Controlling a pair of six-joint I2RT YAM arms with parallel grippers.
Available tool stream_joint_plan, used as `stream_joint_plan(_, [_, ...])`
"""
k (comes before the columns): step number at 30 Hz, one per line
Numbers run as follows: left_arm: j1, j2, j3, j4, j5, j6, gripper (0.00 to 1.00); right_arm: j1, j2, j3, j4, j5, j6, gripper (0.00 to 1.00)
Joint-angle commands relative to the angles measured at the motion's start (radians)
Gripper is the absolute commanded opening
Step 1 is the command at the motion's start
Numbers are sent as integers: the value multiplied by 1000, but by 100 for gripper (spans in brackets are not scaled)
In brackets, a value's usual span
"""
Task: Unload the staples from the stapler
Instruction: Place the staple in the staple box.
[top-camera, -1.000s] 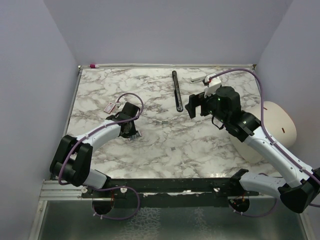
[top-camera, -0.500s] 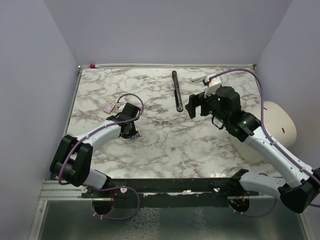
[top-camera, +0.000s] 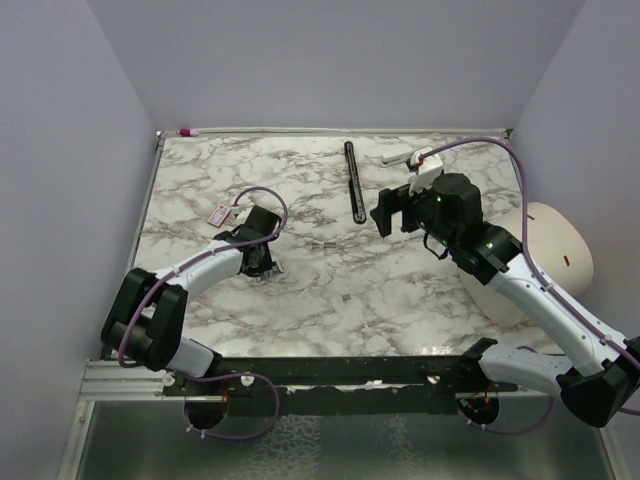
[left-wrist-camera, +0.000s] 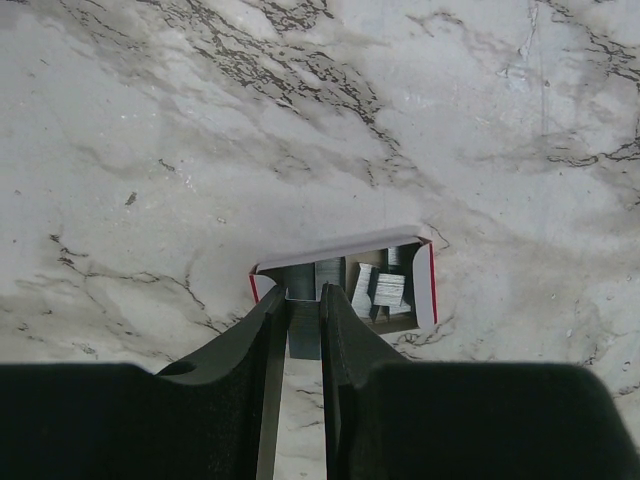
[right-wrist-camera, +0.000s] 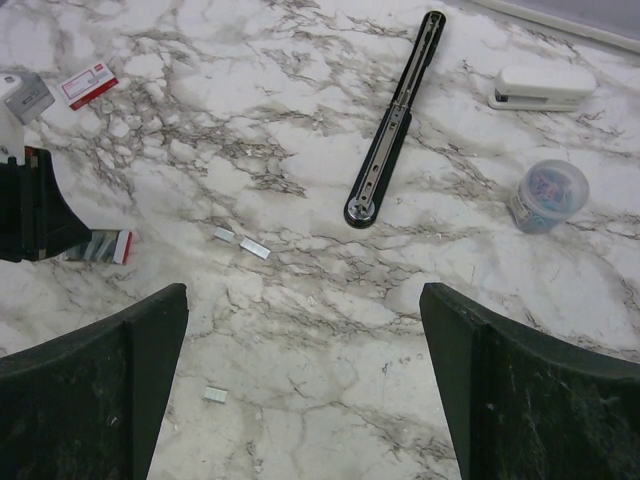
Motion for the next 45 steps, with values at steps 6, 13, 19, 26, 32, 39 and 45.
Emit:
stream_joint_plan(6, [-15,12,6,25,-56,-8,13,0,-18,-10,33,-9,-9,100])
stream_joint_plan(13, [-20,21,16,23,-64,-9,13,-1,-18,-10,32,-13,-9,100])
stream_joint_plan(19, [-20,30,17,31,-55,-15,13,-1,-19,-11,33,-12,-10,100])
stream_joint_plan(26, [-23,32,20,30,-61,-16,14,-1,-22,-11,32,-15,-9,100])
stream_joint_plan(32, [-26,33,30,25,-62,-16,15,-1,-19,-10,34,-18,-9,100])
stream_joint_plan(39, [-28,36,31,21,-71,-14,17,-1,-19,-10,34,-20,-9,100])
stream_joint_plan(45, [-29,39,30,24,-70,-14,18,-1,-21,-7,33,-20,-9,100])
